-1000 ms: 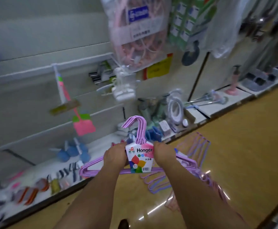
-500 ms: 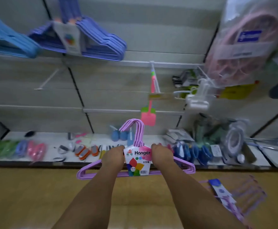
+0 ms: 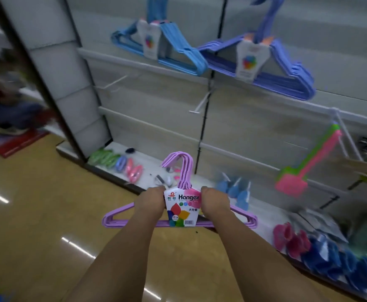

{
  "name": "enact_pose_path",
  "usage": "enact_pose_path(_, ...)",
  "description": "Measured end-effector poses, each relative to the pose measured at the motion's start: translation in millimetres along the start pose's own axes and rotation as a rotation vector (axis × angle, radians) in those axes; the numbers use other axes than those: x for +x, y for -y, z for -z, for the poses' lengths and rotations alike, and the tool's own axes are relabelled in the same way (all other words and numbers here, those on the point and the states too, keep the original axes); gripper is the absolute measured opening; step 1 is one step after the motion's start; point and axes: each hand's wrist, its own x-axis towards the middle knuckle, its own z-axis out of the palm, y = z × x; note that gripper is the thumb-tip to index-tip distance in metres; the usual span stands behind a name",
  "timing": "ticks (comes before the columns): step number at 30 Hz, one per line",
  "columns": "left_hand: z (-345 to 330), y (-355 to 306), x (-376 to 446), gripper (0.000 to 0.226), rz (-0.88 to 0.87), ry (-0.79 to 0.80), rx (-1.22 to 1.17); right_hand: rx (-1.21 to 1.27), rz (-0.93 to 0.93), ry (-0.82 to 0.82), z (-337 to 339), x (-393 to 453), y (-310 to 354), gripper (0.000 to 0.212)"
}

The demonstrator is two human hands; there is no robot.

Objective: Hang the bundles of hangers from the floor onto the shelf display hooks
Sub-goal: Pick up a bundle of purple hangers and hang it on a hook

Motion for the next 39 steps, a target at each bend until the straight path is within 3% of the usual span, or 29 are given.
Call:
enact_pose_path(8, 33.8, 98.8, 31.5, 0.036, 0.173, -0.071, -0.035, -0.056, 0.169, -0.033, 13.8, 62.2, 105.5, 0.030)
enact_pose_path(15, 71.9, 157.0, 85.7, 0.022, 0.341, -0.129, -0.094, -0.071, 0.299, -0.049, 35.4, 137.2, 180.1, 0.029)
enact_pose_path(26, 128.6, 236.0, 164.6, 0.021, 0.470, -0.151, -0.106, -0.094, 0.415, -0.038, 65.9, 241.3, 280.8, 0.029)
enact_pose_path(32, 151.3, 298.7, 194.9, 0.017, 0.482, -0.170, -0.141, -0.111, 0.438, -0.038, 76.2, 276.2, 348.0, 0.025)
enact_pose_path(39, 193.3, 385.9, 230.0, 0.024, 0.377, -0.186, -0.081, -0.071, 0.355, -0.070, 86.3, 300.2, 437.7, 0.021)
